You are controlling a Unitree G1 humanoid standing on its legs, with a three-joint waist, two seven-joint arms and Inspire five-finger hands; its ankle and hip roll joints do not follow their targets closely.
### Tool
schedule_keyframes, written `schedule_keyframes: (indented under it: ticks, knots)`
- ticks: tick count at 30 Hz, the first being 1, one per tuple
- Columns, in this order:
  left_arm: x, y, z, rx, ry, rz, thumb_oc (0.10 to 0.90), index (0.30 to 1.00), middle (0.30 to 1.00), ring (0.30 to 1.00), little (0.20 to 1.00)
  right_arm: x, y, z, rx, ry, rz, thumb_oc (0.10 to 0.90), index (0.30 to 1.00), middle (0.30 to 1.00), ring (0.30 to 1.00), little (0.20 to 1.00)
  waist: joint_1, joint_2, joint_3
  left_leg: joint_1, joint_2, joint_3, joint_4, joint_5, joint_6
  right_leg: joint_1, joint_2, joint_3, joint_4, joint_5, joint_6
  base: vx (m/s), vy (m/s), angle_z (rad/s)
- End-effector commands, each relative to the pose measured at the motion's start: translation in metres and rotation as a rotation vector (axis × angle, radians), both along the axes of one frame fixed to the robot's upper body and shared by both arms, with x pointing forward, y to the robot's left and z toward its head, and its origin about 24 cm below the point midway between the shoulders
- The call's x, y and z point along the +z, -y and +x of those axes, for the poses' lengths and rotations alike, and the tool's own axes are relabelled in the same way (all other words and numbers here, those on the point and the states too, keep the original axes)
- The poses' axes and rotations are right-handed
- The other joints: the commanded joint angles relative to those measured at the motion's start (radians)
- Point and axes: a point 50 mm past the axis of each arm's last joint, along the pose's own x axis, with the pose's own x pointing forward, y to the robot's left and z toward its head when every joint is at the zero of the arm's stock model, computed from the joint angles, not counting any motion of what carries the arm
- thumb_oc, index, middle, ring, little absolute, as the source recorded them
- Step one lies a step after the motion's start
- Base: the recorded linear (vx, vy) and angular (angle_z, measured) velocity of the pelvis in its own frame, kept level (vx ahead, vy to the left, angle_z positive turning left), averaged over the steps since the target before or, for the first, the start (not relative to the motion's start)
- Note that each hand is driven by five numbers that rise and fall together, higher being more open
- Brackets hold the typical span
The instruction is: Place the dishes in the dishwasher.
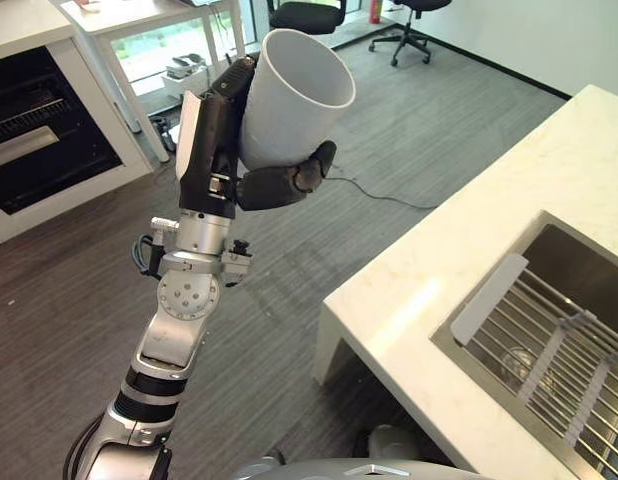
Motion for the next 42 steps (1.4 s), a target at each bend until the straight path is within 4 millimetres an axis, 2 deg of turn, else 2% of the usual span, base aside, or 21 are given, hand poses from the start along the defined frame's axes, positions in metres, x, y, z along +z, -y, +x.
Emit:
schedule_keyframes:
  ticks: [1,4,12,15,18,21,23,24,25,27,29,30,31,32,33,35,36,37,38,40,42]
  knots:
    - [0.037,-0.011,-0.034,-0.057,0.256,-0.123,0.4,0.3,0.3,0.3,0.3,0.024,0.029,0.084,0.011,0.251,-0.031,0.8,0.9,0.9,0.9,0.9,0.046,-0.045,-0.088,-0.074,-0.016,0.091,0.095,0.04,-0.053,0.15,0.053,-0.079,-0.255,0.128,0.028,-0.12,-0.088,-0.06]
    - [0.038,-0.016,-0.036,-0.048,0.262,-0.135,0.4,0.3,0.3,0.3,0.3,0.031,0.039,0.095,-0.01,0.295,-0.064,0.8,0.9,0.9,0.9,0.9,0.038,-0.036,-0.085,-0.09,0.085,0.168,0.127,0.086,-0.109,0.17,0.032,-0.092,-0.314,0.143,0.023,-0.1,0.01,0.04]
    - [0.035,-0.017,-0.04,-0.032,0.27,-0.153,0.4,0.3,0.3,0.3,0.3,0.032,0.045,0.095,0.004,0.284,-0.086,0.8,0.9,0.9,0.9,0.9,0.024,0.023,-0.097,-0.037,0.176,0.008,0.038,0.182,-0.151,0.141,-0.001,0.023,-0.371,0.187,0.058,-0.02,0.136,-0.58]
    - [0.038,-0.014,-0.042,-0.056,0.295,-0.15,0.4,0.3,0.3,0.3,0.3,0.034,0.056,0.093,-0.01,0.274,-0.111,0.8,0.9,0.9,0.9,0.9,0.0,0.058,-0.096,-0.02,0.199,-0.075,0.053,0.19,-0.168,0.093,-0.05,0.068,-0.379,0.219,0.094,-0.11,0.277,-0.6]
    - [0.042,-0.01,-0.042,-0.08,0.318,-0.149,0.4,0.3,0.3,0.3,0.3,0.038,0.065,0.097,-0.022,0.281,-0.137,0.8,0.9,0.9,0.9,0.9,-0.019,0.082,-0.09,-0.003,0.178,-0.187,0.089,0.164,-0.169,0.043,-0.083,0.138,-0.373,0.26,0.108,-0.1,0.299,-0.47]
    - [0.044,-0.004,-0.039,-0.118,0.317,-0.135,0.4,0.3,0.3,0.3,0.3,0.039,0.067,0.098,-0.04,0.286,-0.14,0.8,0.9,0.9,0.9,0.9,-0.043,0.089,-0.083,0.019,0.151,-0.246,0.056,0.078,-0.141,0.001,-0.107,0.208,-0.343,0.281,0.118,-0.05,0.311,-0.65]
    - [0.053,0.018,-0.034,-0.247,0.325,-0.078,0.4,0.3,0.3,0.3,0.3,0.037,0.067,0.086,-0.119,0.298,-0.115,0.8,0.9,0.9,0.9,0.9,-0.089,0.059,-0.097,0.069,0.111,-0.195,-0.032,-0.044,-0.105,-0.024,-0.189,0.247,-0.302,0.298,0.158,-0.07,0.49,-0.44]
    - [0.053,0.018,-0.034,-0.247,0.325,-0.078,0.4,0.3,0.3,0.3,0.3,0.037,0.067,0.086,-0.119,0.298,-0.115,0.8,0.9,0.9,0.9,0.9,-0.089,0.059,-0.097,0.069,0.111,-0.195,-0.032,-0.044,-0.105,-0.024,-0.189,0.247,-0.302,0.298,0.158,-0.07,0.586,-0.01]
    - [0.052,0.031,-0.032,-0.298,0.312,-0.06,0.4,0.3,0.3,0.3,0.3,0.036,0.06,0.087,-0.14,0.321,-0.095,0.8,0.9,0.9,0.9,0.9,-0.116,0.033,-0.091,0.097,0.063,-0.202,-0.088,-0.055,-0.069,-0.058,-0.231,0.298,-0.26,0.367,0.19,-0.04,0.285,0.25]
    - [0.05,0.035,-0.03,-0.306,0.296,-0.043,0.4,0.3,0.3,0.3,0.3,0.037,0.053,0.092,-0.122,0.343,-0.079,0.8,0.9,0.9,0.9,0.9,-0.118,0.018,-0.085,0.101,0.03,-0.183,-0.095,-0.07,-0.047,-0.102,-0.245,0.333,-0.222,0.419,0.194,-0.08,0.364,0.17]
    - [0.048,0.037,-0.029,-0.312,0.282,-0.038,0.4,0.3,0.3,0.3,0.3,0.036,0.048,0.094,-0.104,0.341,-0.073,0.8,0.9,0.9,0.9,0.9,-0.111,0.008,-0.076,0.104,0.012,-0.168,-0.095,-0.076,-0.033,-0.151,-0.25,0.325,-0.193,0.473,0.187,-0.12,0.285,-0.29]
    - [0.046,0.036,-0.028,-0.301,0.271,-0.023,0.4,0.3,0.3,0.3,0.3,0.036,0.043,0.098,-0.077,0.348,-0.069,0.8,0.9,0.9,0.9,0.9,-0.075,0.021,-0.061,0.11,0.013,-0.119,-0.095,-0.08,-0.028,-0.192,-0.267,0.164,-0.155,0.462,0.18,-0.36,0.472,-1.27]
    - [0.047,0.029,-0.028,-0.24,0.282,0.022,0.4,0.3,0.3,0.3,0.3,0.036,0.029,0.105,-0.005,0.361,-0.052,0.8,0.9,0.9,0.9,0.9,0.0,0.025,-0.052,0.084,-0.005,-0.027,-0.095,-0.062,-0.018,-0.177,-0.327,-0.189,-0.072,0.464,0.184,-0.37,0.472,-2.18]
    - [0.047,0.029,-0.029,-0.239,0.281,0.024,0.4,0.3,0.3,0.3,0.3,0.035,0.028,0.105,-0.005,0.361,-0.051,0.8,0.9,0.9,0.9,0.9,-0.01,0.022,-0.053,0.078,-0.008,-0.038,-0.095,-0.056,-0.017,-0.17,-0.332,-0.202,-0.078,0.469,0.184,-0.51,0.697,-4.09]
    - [0.049,0.026,-0.031,-0.225,0.3,0.006,0.4,0.3,0.3,0.3,0.3,0.038,0.023,0.113,0.042,0.379,-0.044,0.8,0.9,0.9,0.9,0.9,-0.009,0.035,-0.04,0.063,-0.02,0.015,-0.095,-0.019,0.029,-0.179,-0.279,-0.273,0.148,0.435,0.191,-0.31,0.483,-2.72]
    - [0.042,0.024,-0.032,-0.187,0.285,-0.016,0.4,0.3,0.3,0.3,0.3,0.032,0.023,0.103,0.061,0.338,-0.058,0.8,0.9,0.9,0.9,0.9,0.022,0.041,-0.05,0.07,-0.046,0.079,-0.095,-0.016,0.069,-0.167,-0.227,-0.345,0.34,0.424,0.197,-0.25,0.419,-1.06]
    - [0.042,0.024,-0.033,-0.186,0.284,-0.014,0.4,0.3,0.3,0.3,0.3,0.032,0.022,0.103,0.061,0.337,-0.057,0.8,0.9,0.9,0.9,0.9,0.022,0.041,-0.051,0.069,-0.045,0.081,-0.095,-0.011,0.07,-0.164,-0.224,-0.347,0.33,0.432,0.197,-0.07,0.056,-1.2]
    - [0.041,0.026,-0.035,-0.21,0.278,-0.037,0.4,0.3,0.3,0.3,0.3,0.03,0.023,0.097,0.038,0.324,-0.058,0.8,0.9,0.9,0.9,0.9,0.042,0.0,-0.079,0.064,-0.086,0.096,-0.095,-0.026,0.058,-0.093,-0.228,-0.344,0.134,0.444,0.197,-0.14,-0.127,-1.36]
    - [0.04,0.025,-0.033,-0.198,0.262,-0.034,0.4,0.3,0.3,0.3,0.3,0.029,0.023,0.094,0.024,0.314,-0.047,0.8,0.9,0.9,0.9,0.9,0.056,-0.018,-0.089,0.039,-0.093,0.103,-0.095,-0.008,0.048,-0.043,-0.182,-0.283,0.014,0.457,0.197,-0.19,-0.14,-0.82]
    - [0.035,0.022,-0.033,-0.189,0.24,-0.036,0.4,0.3,0.3,0.3,0.3,0.029,0.027,0.094,-0.017,0.313,-0.055,0.8,0.9,0.9,0.9,0.9,0.068,-0.012,-0.105,0.025,-0.073,0.121,-0.095,0.006,0.036,-0.047,-0.158,-0.207,-0.036,0.435,0.197,-0.16,-0.094,-0.67]
    - [0.032,0.02,-0.033,-0.187,0.23,-0.038,0.4,0.3,0.3,0.3,0.3,0.028,0.026,0.093,-0.025,0.311,-0.048,0.8,0.9,0.9,0.9,0.9,0.066,-0.007,-0.114,0.024,-0.062,0.128,-0.095,0.009,0.034,-0.039,-0.149,-0.197,-0.06,0.41,0.192,-0.02,-0.044,-0.63]
